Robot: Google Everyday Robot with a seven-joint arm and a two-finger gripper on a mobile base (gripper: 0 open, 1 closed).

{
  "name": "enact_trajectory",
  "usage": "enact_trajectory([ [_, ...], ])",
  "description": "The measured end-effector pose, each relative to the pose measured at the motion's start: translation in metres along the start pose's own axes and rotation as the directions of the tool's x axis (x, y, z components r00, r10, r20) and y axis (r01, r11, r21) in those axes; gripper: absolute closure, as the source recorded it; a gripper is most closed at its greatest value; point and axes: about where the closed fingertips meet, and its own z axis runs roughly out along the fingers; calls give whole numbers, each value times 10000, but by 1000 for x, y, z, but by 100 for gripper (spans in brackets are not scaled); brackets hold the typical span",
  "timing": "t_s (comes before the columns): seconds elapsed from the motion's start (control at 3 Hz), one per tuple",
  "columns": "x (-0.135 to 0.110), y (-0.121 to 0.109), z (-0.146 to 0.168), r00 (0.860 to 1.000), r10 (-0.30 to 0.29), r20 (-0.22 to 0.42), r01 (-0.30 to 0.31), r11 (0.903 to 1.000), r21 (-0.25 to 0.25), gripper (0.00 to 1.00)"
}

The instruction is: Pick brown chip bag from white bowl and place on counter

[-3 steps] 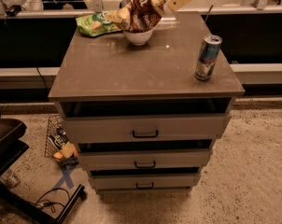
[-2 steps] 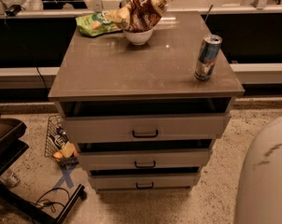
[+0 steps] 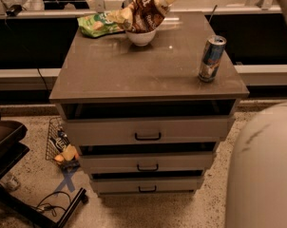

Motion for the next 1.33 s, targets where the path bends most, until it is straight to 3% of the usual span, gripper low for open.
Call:
enact_trajectory([
  [0.67, 10, -3, 67, 9995, 300, 123, -298, 9995, -128, 0],
  [1.33, 3, 11, 118, 9974, 395, 602, -346, 9961, -811, 0],
])
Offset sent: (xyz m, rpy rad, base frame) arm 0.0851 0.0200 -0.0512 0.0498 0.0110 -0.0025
